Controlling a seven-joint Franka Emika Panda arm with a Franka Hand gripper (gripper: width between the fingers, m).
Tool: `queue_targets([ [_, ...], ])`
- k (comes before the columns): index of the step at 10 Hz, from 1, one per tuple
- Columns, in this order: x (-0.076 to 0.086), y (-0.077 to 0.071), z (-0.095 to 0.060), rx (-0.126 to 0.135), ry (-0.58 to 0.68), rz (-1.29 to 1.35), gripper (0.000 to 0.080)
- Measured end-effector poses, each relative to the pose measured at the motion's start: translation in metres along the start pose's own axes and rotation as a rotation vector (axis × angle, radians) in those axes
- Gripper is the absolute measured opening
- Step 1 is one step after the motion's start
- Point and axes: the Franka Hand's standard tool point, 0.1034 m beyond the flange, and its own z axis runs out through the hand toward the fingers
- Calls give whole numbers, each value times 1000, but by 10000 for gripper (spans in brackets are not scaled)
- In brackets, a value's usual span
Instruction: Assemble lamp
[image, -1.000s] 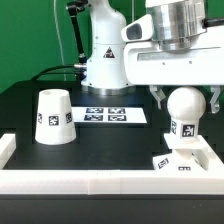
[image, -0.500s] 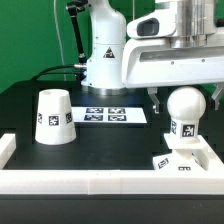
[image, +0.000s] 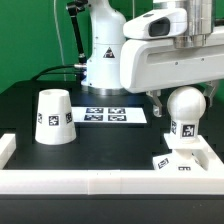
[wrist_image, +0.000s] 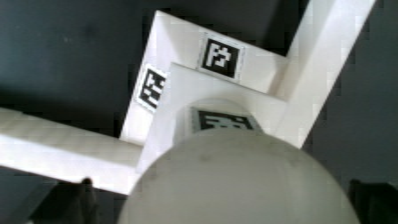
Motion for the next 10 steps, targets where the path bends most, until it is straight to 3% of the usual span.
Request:
queue_targets([
  [5,5,-2,-1,-19,-6,-400,699],
  [8,7,-3,0,-17,-5,-402,699],
  [9,7,-3,0,-17,-5,-400,574],
  [10,7,-3,0,-17,-5,-385,574],
])
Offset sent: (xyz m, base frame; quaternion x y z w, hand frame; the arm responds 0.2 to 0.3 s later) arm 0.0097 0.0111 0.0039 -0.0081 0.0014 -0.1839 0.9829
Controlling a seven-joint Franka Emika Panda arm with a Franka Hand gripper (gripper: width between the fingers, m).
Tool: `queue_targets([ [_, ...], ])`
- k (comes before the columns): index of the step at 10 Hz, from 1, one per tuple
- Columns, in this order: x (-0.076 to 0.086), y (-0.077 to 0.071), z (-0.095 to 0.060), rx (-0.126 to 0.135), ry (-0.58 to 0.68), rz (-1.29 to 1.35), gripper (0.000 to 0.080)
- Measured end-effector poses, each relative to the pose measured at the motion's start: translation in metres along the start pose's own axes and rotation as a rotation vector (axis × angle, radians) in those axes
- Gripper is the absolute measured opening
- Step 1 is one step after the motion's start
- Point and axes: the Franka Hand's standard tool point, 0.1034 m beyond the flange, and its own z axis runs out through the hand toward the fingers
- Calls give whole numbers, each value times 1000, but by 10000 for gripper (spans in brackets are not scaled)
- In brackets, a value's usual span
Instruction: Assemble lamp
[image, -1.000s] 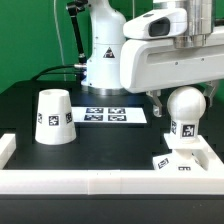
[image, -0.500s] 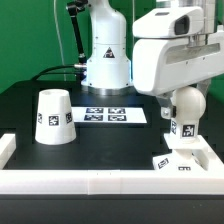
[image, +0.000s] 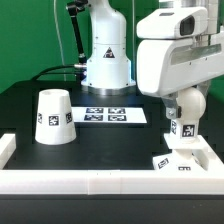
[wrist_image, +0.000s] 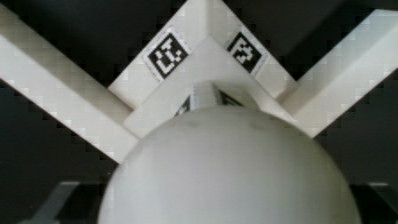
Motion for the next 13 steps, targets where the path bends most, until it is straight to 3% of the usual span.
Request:
queue_targets([
  [2,0,0,0,1,2,80,576],
  [6,1,2,0,1,4,564,577],
  [13,0,3,0,1,5,992,579],
])
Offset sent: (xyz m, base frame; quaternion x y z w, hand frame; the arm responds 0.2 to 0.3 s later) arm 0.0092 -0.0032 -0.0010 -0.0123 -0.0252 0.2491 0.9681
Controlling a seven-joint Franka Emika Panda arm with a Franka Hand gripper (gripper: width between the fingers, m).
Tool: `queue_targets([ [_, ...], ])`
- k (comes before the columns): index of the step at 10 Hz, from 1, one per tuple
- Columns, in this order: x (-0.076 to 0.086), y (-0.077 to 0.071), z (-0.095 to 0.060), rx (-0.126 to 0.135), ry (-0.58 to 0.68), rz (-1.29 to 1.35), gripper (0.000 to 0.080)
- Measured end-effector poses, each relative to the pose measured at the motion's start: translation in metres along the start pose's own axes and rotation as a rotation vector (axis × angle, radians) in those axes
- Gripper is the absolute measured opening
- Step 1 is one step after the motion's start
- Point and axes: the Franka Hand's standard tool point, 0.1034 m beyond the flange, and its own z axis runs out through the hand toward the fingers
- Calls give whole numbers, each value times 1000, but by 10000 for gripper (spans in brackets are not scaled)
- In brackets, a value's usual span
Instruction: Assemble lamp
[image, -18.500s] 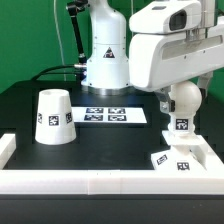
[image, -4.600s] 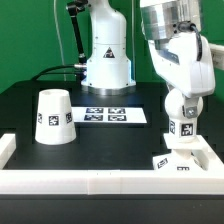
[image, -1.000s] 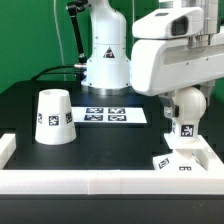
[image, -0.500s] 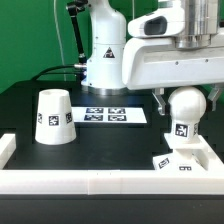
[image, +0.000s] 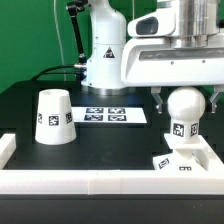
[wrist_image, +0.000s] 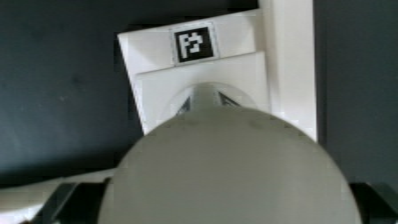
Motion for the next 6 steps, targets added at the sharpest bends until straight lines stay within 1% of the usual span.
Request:
queue_targets([
  [1,0,0,0,1,-1,59,579],
  [2,-2,0,0,10,-7,285,579],
  [4,-4,-3,0,10,-14,564,579],
  [5,-4,-3,-1,13,-20,649,579],
  [6,-4,-3,-1,27,-33,756,579],
])
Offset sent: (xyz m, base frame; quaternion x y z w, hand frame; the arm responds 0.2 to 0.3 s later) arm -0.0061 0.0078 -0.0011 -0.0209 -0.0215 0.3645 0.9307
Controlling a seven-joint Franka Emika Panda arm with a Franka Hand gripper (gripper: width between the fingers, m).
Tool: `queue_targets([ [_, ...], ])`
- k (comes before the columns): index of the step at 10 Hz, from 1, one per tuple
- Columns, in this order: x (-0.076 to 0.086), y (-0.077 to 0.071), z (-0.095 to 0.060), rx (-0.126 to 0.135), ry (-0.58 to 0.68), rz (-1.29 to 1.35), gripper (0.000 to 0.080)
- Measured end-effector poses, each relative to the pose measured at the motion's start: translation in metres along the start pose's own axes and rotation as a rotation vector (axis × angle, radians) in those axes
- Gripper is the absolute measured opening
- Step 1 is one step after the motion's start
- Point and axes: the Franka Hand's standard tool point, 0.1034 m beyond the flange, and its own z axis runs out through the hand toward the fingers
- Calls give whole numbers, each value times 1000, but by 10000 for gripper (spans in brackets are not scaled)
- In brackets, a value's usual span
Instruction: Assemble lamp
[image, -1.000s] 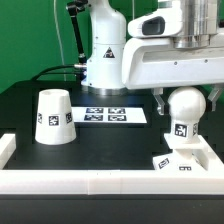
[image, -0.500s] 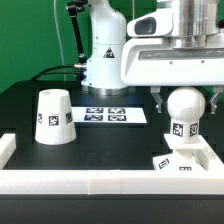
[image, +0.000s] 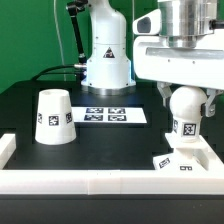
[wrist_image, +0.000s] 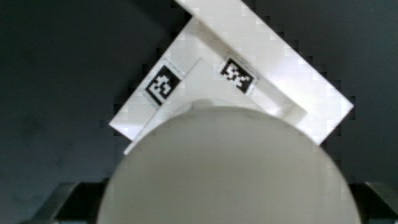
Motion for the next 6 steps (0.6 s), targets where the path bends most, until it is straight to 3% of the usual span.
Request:
queue_targets([
  [5,-1,0,0,9,-18,272,579],
  [6,1,1,1,22,-32,374,579],
])
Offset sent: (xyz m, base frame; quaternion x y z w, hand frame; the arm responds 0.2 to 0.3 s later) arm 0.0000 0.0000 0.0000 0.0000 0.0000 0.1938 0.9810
